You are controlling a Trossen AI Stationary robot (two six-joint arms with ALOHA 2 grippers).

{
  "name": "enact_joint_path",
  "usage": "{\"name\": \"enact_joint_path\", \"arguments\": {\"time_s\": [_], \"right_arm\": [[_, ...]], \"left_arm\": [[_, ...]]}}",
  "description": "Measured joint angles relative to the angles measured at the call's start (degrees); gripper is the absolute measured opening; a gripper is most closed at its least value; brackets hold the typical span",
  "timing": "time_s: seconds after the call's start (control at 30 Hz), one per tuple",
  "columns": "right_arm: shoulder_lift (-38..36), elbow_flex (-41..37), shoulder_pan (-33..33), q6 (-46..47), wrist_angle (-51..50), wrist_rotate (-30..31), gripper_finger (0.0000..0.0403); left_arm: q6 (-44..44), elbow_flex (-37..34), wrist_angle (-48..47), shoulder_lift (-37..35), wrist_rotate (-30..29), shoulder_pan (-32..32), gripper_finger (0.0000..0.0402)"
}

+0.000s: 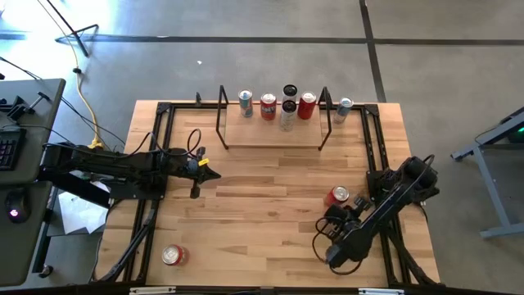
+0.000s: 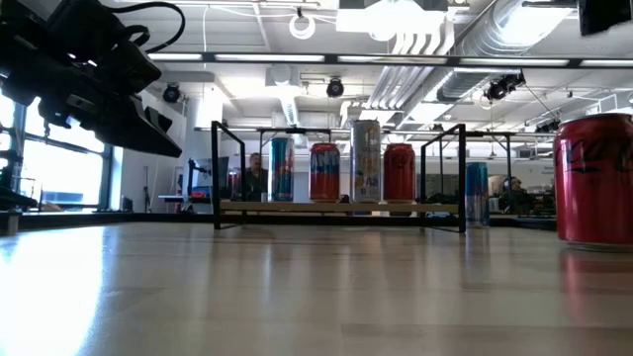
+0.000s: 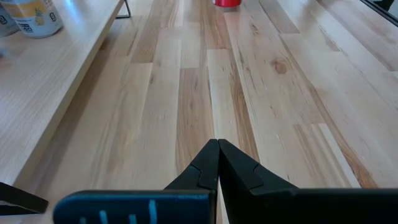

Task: Place canned beverage on shelf
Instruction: Put the red-black soda can on the shelf aligned with the other red-black soda can

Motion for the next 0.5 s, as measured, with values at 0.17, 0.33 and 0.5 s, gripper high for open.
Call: {"name": "enact_joint_path", "arguments": {"time_s": [0.17, 0.33, 0.5], "right_arm": [[-4.4, 2.2, 2.9, 1.0, 5.2, 2.8, 0.0], [-5.6, 0.3, 6.5, 5.4, 11.1, 3.8, 0.0], [-5.6, -5.0, 9.9, 9.6, 18.2, 5.7, 0.0]], "left_arm": [[0.0, 0.0, 0.0, 0.0, -1.5, 0.0, 0.0], [0.2, 0.0, 1.6, 0.0, -5.1, 0.0, 0.0], [1.7, -0.3, 7.5, -0.4, -5.3, 0.0, 0.0]]}}
